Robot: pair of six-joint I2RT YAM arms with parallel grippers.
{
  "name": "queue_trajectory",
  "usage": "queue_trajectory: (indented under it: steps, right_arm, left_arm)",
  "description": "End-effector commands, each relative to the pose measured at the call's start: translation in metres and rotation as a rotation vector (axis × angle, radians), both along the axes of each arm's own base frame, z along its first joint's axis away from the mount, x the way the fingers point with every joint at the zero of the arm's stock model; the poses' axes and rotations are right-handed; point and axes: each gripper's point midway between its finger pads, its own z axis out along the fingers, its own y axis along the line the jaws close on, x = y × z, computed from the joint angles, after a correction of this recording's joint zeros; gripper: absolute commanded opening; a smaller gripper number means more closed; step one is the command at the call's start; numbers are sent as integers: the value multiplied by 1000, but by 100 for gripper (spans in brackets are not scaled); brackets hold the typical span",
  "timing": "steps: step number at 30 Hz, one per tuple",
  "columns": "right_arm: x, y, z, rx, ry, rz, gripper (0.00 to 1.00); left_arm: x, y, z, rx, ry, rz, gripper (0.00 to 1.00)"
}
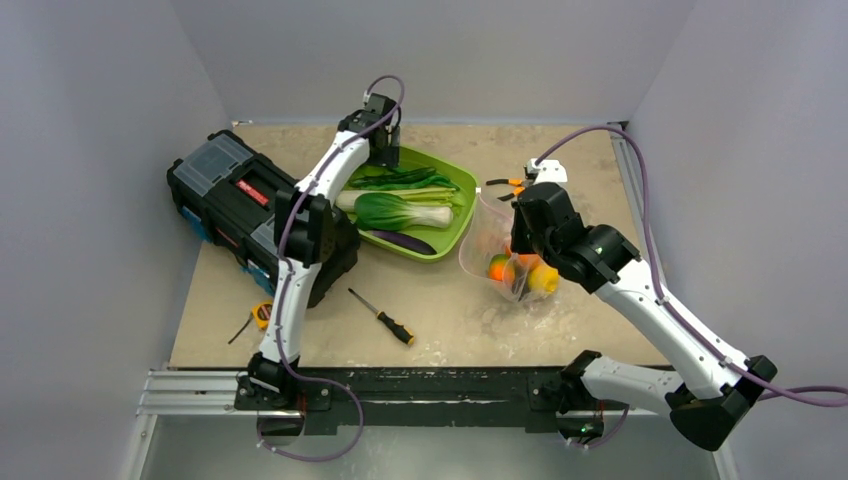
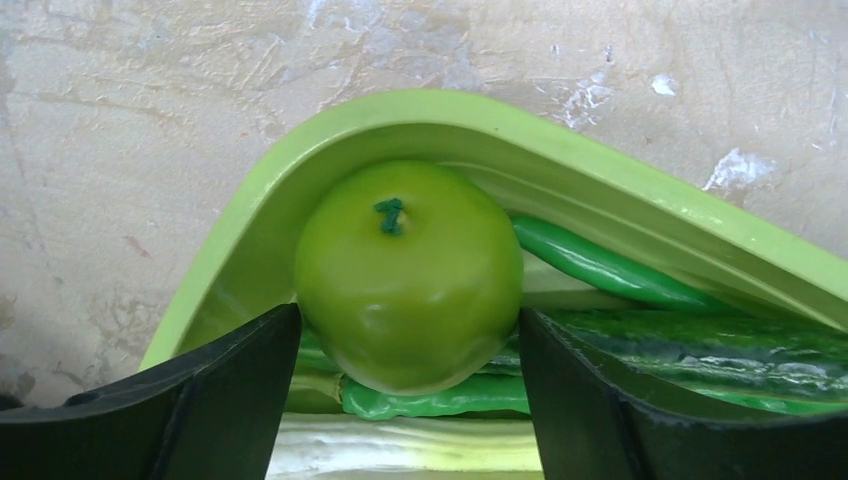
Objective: Place the food in the zip-top bag and seal the zipper
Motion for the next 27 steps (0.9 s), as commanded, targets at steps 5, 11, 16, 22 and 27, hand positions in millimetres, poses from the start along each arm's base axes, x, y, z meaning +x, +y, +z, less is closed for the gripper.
queue_trajectory:
  steps: [5, 11, 16, 22, 27]
  right_arm:
    - [1, -2, 13, 5, -23, -4, 0]
    - [1, -1, 13, 19, -28, -7, 0]
    - [-1, 0, 13, 44, -35, -4, 0]
    - [-4, -4, 17, 64, -66, -10, 0]
    - [-6, -5, 17, 77, -77, -13, 0]
  left_arm:
    - [10, -6, 15, -89, -38, -29, 62]
    - [5, -9, 43, -105, -80, -72, 45]
    - [-6, -8, 80, -121, -121, -99, 36]
    - [-33, -10, 112, -173, -121, -123, 29]
    - [-62, -20, 135, -273, -86, -147, 27]
